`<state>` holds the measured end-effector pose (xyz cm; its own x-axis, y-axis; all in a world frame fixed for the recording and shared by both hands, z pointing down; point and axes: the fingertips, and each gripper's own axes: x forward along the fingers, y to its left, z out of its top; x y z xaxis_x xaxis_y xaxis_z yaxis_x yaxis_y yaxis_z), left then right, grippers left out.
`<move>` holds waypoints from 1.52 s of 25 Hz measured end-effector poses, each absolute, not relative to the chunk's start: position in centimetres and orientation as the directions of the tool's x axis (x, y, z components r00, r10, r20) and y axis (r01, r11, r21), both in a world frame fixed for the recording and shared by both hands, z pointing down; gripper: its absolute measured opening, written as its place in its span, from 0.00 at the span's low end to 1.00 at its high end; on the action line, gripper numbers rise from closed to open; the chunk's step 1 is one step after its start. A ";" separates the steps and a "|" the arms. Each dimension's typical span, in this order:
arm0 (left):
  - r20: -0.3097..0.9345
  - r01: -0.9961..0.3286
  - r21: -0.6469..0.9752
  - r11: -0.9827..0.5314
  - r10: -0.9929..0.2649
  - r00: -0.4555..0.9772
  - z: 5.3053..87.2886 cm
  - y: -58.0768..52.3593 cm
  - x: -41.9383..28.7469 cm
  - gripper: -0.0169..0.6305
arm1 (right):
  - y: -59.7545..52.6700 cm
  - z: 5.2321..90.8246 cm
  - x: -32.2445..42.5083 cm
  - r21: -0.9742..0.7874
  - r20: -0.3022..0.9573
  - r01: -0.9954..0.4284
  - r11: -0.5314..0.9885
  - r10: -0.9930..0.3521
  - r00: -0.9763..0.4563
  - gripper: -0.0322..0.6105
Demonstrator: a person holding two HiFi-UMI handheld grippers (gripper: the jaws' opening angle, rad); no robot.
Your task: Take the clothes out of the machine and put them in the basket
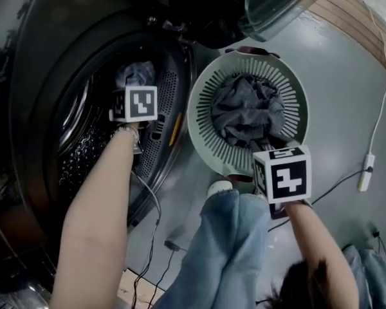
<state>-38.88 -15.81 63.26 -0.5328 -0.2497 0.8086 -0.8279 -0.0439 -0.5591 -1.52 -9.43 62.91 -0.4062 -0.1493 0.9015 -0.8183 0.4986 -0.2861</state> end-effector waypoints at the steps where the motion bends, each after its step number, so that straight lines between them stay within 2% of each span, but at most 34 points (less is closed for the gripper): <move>1: 0.802 -0.823 -0.567 -0.046 -0.261 -0.538 62.7 -15.4 -38.2 0.15 | -9.1 62.3 -1.0 -0.280 0.903 -0.823 0.494 -0.155 -0.400 0.30; 5: 0.751 -0.782 -0.622 -0.038 -0.314 -0.581 59.5 -13.8 -35.7 0.15 | -8.0 60.4 1.7 -0.272 0.910 -0.860 0.431 -0.176 -0.376 0.27; 10: 0.765 -0.810 -0.584 -0.045 -0.362 -0.532 57.1 -12.5 -31.5 0.15 | -6.3 58.7 4.6 -0.274 0.916 -0.890 0.365 -0.184 -0.358 0.26; 14: 0.790 -0.861 -0.509 -0.002 -0.397 -0.467 54.5 -11.5 -28.5 0.14 | -5.1 57.1 6.3 -0.289 0.912 -0.907 0.307 -0.200 -0.358 0.26; 23: 0.832 -0.953 -0.291 0.088 -0.468 -0.298 50.5 -9.6 -20.3 0.14 | -5.2 53.9 8.3 -0.275 0.904 -0.910 0.309 -0.240 -0.355 0.24; 27: 0.852 -0.976 -0.213 0.036 -0.483 -0.203 50.5 -8.1 -15.7 0.14 | -4.9 53.4 9.0 -0.277 0.904 -0.910 0.309 -0.237 -0.356 0.23; 31: 0.859 -0.999 -0.034 0.024 -0.511 -0.042 49.9 -7.8 -10.9 0.14 | -4.2 53.6 10.2 -0.277 0.909 -0.919 0.281 -0.234 -0.346 0.23; 34: 0.830 -0.992 0.099 -0.074 -0.545 0.123 49.1 -8.8 -7.4 0.14 | -3.7 53.6 11.0 -0.284 0.910 -0.923 0.261 -0.228 -0.345 0.23; 38: 0.794 -0.964 0.170 -0.206 -0.551 0.258 47.9 -10.1 -3.0 0.14 | -3.4 53.5 12.5 -0.283 0.911 -0.926 0.249 -0.231 -0.341 0.23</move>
<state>-3.00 -10.05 47.94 0.2576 -0.5513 0.7935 -0.9637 -0.2062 0.1696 12.46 -3.37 53.49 -0.3406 -0.2313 0.9113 -0.9263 0.2489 -0.2830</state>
